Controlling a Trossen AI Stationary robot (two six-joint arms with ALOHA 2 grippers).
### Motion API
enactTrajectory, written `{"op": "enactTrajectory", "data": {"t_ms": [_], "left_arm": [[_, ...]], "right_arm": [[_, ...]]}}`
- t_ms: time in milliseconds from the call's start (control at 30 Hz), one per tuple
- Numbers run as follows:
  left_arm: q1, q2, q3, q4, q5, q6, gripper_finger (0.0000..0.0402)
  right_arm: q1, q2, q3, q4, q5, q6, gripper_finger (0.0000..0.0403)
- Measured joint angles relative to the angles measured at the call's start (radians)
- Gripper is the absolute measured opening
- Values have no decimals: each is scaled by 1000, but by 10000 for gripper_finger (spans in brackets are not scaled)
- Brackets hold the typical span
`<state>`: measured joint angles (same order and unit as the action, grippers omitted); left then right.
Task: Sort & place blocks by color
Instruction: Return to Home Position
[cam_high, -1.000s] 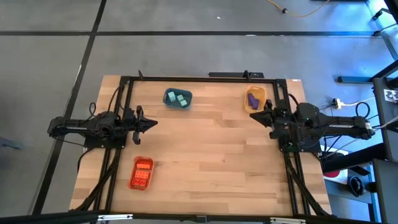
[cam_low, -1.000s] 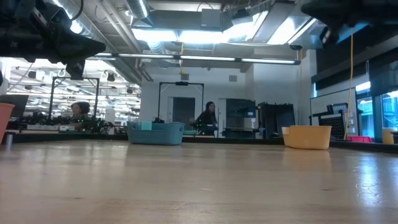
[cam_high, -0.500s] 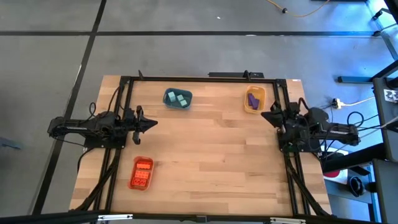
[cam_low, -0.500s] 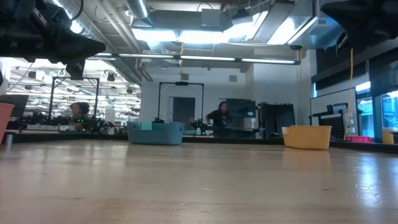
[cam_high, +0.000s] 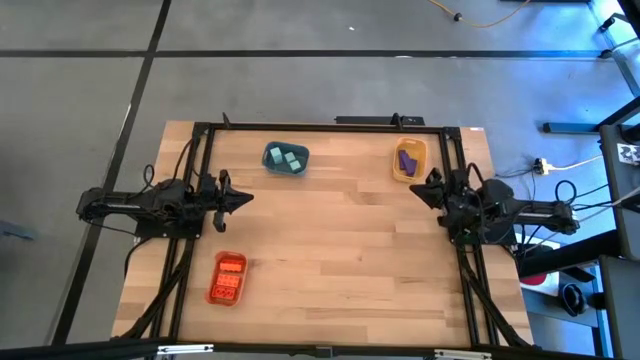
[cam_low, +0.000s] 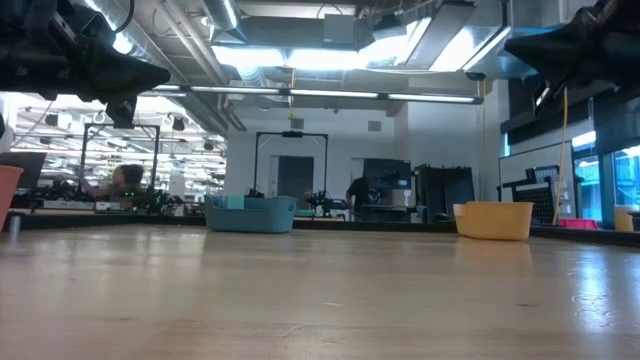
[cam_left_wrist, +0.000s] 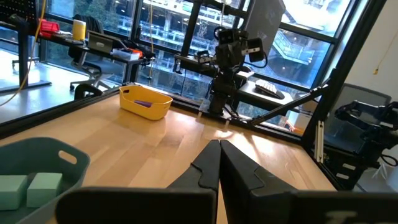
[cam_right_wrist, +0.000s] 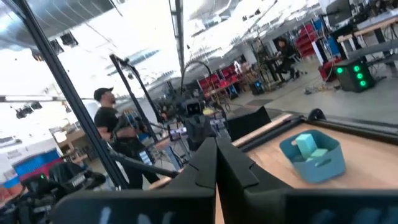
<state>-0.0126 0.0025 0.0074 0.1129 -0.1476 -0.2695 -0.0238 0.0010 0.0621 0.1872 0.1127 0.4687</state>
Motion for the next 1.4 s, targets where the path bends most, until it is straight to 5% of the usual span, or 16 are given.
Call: {"op": "enactTrajectory", "data": {"t_ms": [233,667,933,1400], "left_arm": [[0,0,0,0,0,0,0],[0,0,0,0,0,0,0],[0,0,0,0,0,0,0],[0,0,0,0,0,0,0]], "right_arm": [[2,2,-55,52,21,-4,0],[2,5,-55,-149,-15,-148,0],[2,5,-55,-151,-53,-419,7],[2,5,-55,-152,-54,-422,16]]}}
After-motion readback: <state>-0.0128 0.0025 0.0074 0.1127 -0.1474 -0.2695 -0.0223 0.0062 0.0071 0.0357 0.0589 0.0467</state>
